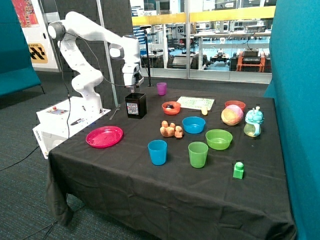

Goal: Throw away the rubbish paper

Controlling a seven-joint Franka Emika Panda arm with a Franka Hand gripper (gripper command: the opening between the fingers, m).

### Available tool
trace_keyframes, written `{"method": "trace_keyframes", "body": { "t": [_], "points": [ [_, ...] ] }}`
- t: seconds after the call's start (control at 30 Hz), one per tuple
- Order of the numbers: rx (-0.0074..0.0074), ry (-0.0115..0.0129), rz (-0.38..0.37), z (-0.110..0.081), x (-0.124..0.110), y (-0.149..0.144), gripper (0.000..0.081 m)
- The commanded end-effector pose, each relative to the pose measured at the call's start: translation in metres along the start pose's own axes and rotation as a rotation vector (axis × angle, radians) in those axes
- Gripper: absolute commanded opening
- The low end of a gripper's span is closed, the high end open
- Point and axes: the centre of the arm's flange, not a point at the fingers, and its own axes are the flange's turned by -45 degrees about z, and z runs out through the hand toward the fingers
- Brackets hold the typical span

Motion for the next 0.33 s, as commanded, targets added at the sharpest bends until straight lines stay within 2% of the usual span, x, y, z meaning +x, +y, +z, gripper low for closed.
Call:
{"method": "trace_keyframes", "body": {
  "t": [0.0, 0.3],
  "points": [
    [0.0024, -0.001, -0.001, 0.0009, 0.0006, 0.0011, 0.0678],
    [0.0024, -0.001, -0.012, -0.0002, 0.004, -0.0003, 0.0677]
  ]
}}
